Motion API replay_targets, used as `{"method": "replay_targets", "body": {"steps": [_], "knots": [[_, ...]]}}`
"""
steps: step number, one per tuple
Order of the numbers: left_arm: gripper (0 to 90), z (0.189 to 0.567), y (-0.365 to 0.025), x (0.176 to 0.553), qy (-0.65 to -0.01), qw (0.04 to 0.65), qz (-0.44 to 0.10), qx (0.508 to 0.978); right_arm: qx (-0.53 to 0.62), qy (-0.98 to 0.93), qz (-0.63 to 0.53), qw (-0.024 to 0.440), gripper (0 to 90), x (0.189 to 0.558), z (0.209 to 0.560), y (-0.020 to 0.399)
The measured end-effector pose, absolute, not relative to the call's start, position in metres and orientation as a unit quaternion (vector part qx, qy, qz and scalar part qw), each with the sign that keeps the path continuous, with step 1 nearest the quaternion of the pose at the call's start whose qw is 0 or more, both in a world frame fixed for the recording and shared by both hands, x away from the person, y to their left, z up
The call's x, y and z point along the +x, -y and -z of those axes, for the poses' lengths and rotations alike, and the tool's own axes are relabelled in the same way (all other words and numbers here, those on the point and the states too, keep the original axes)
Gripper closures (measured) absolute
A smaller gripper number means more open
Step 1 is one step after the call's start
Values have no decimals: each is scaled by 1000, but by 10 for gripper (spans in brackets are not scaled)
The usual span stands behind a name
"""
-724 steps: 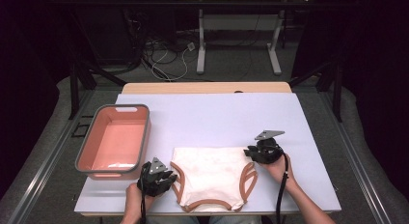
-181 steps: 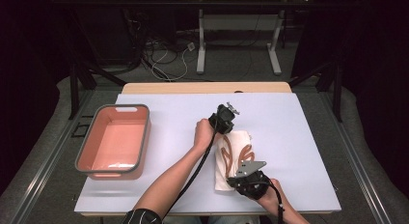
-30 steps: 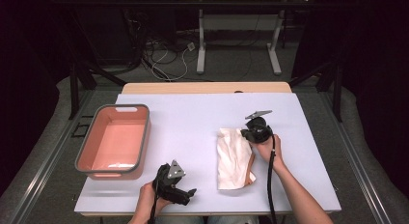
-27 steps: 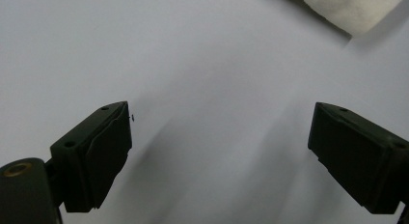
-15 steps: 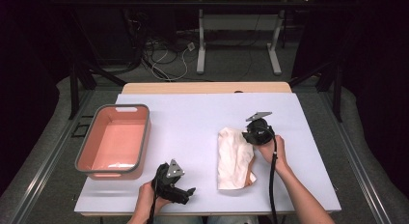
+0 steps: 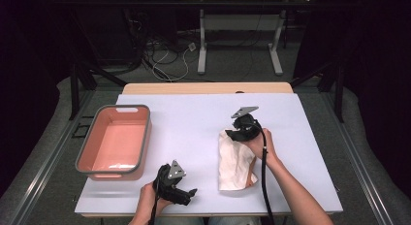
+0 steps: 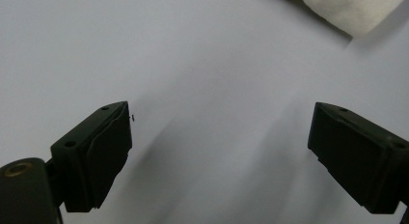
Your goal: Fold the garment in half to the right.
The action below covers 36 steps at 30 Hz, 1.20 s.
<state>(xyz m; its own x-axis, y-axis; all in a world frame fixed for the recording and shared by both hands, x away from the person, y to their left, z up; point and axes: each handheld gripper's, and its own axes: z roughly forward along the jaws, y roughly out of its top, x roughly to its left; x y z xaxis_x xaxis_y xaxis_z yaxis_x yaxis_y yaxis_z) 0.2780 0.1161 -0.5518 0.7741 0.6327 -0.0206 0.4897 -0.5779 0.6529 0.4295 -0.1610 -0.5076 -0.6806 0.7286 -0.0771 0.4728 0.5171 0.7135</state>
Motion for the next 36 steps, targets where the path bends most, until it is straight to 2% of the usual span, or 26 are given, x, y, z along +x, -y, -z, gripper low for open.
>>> {"method": "replay_targets", "body": {"steps": [6, 11, 14, 18, 20, 26, 33, 36], "knots": [[82, 552, -117, 279, -315, 329, -108, 884, 332, -861, -344, 172, 535, 443, 509, 143], [83, 552, -116, 279, -317, 332, -104, 882, 331, -878, -299, 176, 499, 449, 519, 135], [83, 552, -118, 279, -316, 331, -106, 883, 333, -881, -286, 173, 582, 452, 524, 134], [83, 552, -118, 280, -316, 330, -105, 883, 337, -879, -297, 164, 815, 454, 530, 135], [83, 552, -117, 280, -316, 332, -103, 883, 337, -879, -298, 157, 862, 455, 531, 134], [83, 553, -117, 279, -319, 334, -100, 881, 371, -861, -315, 144, 872, 457, 533, 132], [83, 553, -117, 279, -319, 335, -100, 881, 423, -816, -363, 153, 865, 461, 533, 135], [83, 553, -117, 279, -318, 334, -101, 881, 419, -826, -351, 136, 745, 461, 538, 133]]}}
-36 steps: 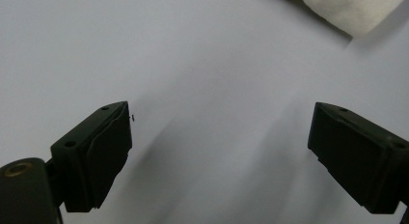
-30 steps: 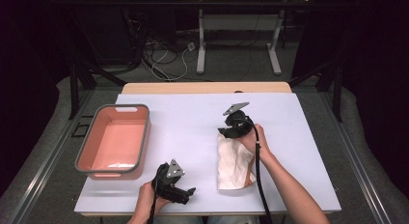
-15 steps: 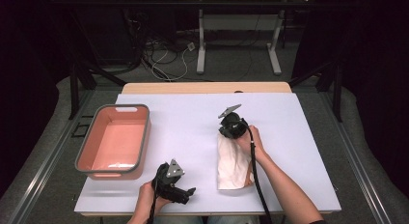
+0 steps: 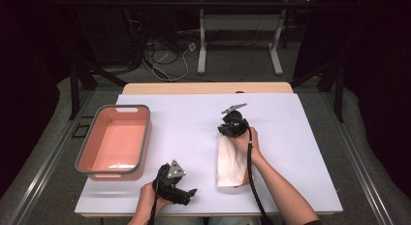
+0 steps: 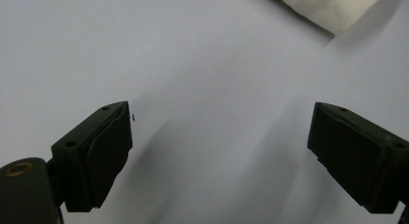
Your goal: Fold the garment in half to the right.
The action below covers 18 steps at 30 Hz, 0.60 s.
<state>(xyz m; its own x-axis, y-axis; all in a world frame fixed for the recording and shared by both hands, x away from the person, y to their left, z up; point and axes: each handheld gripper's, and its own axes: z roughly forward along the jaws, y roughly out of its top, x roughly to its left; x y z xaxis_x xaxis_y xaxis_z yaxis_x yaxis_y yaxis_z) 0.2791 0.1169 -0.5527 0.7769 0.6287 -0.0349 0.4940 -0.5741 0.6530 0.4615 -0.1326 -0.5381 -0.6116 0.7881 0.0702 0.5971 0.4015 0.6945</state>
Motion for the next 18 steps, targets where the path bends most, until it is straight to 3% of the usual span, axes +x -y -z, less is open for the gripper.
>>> {"method": "replay_targets", "body": {"steps": [4, 7, 15, 18], "knots": [[83, 552, -118, 279, -316, 332, -104, 883, 407, -837, -341, 134, 541, 456, 532, 135], [84, 553, -117, 279, -318, 335, -101, 881, 399, -834, -355, 139, 513, 451, 524, 144], [84, 553, -114, 278, -316, 332, -99, 883, 374, -837, -372, 146, 771, 420, 513, 168], [84, 553, -114, 278, -314, 329, -102, 885, 361, -849, -358, 141, 817, 407, 517, 170]]}}
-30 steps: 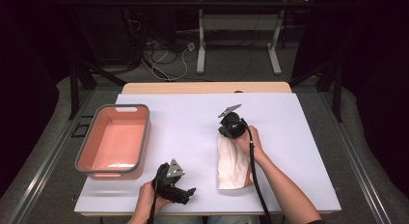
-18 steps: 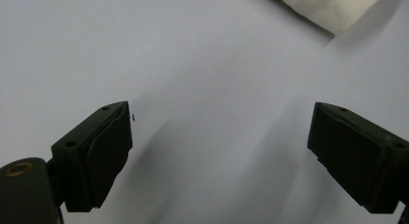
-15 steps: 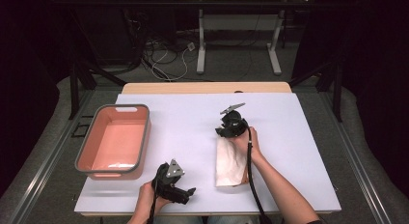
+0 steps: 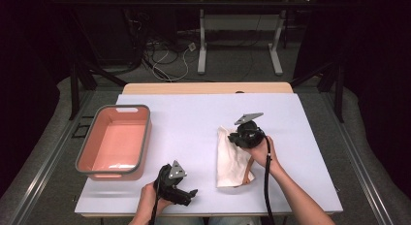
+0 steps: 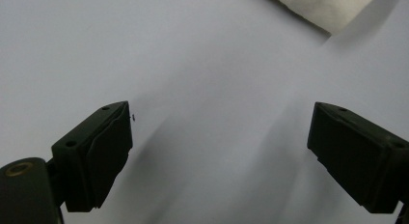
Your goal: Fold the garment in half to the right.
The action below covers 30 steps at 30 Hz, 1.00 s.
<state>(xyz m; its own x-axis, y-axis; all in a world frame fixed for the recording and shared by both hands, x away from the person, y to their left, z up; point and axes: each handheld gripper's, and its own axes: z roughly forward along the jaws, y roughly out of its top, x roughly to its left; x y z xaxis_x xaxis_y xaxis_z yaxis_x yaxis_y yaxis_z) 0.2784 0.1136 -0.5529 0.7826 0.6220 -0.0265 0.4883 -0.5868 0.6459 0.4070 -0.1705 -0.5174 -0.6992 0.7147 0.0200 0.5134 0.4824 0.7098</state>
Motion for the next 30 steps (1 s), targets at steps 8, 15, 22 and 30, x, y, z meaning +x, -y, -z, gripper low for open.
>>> {"method": "replay_targets", "body": {"steps": [8, 15, 22, 30], "knots": [[84, 553, -113, 278, -312, 328, -101, 886, 362, -866, -318, 133, 833, 403, 534, 170], [83, 553, -113, 278, -312, 327, -105, 886, 363, -876, -296, 120, 821, 401, 544, 175], [77, 552, -113, 276, -306, 333, -117, 884, 370, -866, -320, 108, 690, 391, 535, 190], [55, 551, -108, 275, -297, 334, -134, 884, 366, -852, -359, 107, 386, 378, 525, 209]]}}
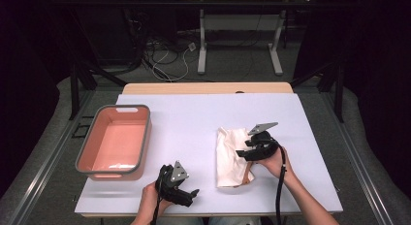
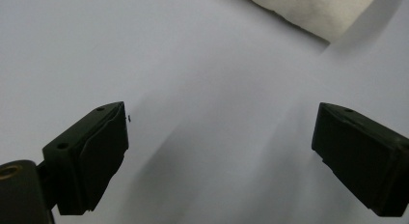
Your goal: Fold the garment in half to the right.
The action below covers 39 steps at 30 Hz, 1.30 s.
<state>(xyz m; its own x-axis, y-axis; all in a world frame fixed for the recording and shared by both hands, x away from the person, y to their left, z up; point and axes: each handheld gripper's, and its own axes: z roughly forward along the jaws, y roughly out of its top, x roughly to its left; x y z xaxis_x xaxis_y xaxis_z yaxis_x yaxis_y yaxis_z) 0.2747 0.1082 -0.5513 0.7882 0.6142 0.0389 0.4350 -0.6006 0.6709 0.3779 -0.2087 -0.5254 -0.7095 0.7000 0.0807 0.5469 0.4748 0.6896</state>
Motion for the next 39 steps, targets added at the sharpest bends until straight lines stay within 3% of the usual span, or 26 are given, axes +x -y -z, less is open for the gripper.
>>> {"method": "replay_targets", "body": {"steps": [10, 25, 39], "knots": [[42, 550, -92, 274, -286, 341, -150, 883, 361, -845, -379, 108, 162, 371, 521, 224], [32, 555, -62, 277, -263, 334, -168, 889, 382, -841, -367, 107, 69, 379, 523, 238], [37, 558, -49, 281, -268, 327, -160, 892, 394, -833, -362, 141, 27, 390, 523, 246]]}}
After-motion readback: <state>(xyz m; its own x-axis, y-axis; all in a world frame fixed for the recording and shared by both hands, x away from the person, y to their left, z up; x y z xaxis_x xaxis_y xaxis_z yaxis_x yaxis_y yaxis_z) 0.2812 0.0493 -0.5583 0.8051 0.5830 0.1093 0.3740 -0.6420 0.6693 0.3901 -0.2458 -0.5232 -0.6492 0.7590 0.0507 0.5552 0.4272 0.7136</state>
